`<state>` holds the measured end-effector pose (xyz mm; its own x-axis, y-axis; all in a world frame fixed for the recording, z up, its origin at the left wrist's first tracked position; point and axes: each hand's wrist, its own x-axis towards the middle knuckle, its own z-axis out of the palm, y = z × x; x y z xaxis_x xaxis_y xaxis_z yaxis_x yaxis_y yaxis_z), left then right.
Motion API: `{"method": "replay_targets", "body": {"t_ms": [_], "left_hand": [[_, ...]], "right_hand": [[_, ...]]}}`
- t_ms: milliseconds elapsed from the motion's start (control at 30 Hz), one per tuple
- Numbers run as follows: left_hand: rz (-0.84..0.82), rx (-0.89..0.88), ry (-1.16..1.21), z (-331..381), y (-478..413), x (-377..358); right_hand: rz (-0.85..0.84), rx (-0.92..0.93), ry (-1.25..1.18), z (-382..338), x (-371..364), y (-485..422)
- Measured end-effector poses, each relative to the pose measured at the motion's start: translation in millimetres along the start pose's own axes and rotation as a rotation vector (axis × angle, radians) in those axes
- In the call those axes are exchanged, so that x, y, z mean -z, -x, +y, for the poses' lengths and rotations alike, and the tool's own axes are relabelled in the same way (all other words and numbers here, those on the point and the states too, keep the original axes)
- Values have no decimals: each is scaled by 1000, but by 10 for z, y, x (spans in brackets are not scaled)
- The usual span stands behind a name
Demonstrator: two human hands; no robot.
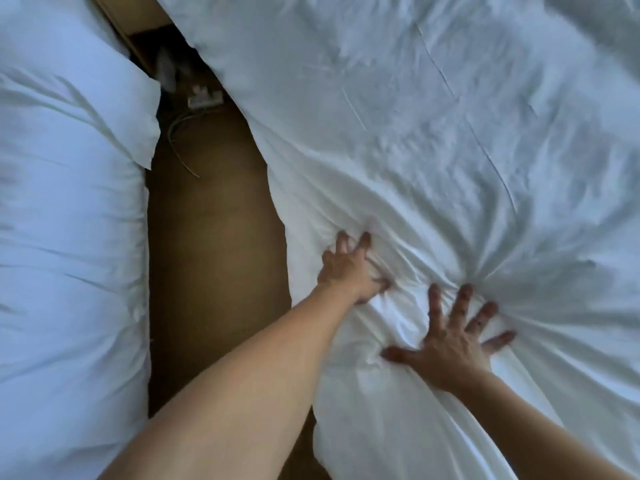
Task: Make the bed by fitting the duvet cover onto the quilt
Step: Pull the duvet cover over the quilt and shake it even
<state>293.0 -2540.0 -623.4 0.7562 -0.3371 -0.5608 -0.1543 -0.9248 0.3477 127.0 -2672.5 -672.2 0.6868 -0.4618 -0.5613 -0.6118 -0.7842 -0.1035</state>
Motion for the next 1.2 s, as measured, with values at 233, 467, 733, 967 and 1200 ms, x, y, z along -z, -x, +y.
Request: {"method": "replay_targets", "body": {"t_ms": [233,467,733,967,1200], "left_hand": [[243,12,88,-428,-914,660],[88,200,963,-698,-2126,1187],[260,198,1029,-794,-3681,2289],[-383,363,1091,-1270,-4187,2896],[89,177,1257,-1210,-6007,4465]], "right_hand": [[111,-29,-130,-799,618,-735],[250,-30,-73,-1959,1309,-2371],[299,-135,-195,-3018,2047,-3721],[149,-37,-77,-3651,2645,-4564],[167,-200,-183,-4738,3306,-5607]]}}
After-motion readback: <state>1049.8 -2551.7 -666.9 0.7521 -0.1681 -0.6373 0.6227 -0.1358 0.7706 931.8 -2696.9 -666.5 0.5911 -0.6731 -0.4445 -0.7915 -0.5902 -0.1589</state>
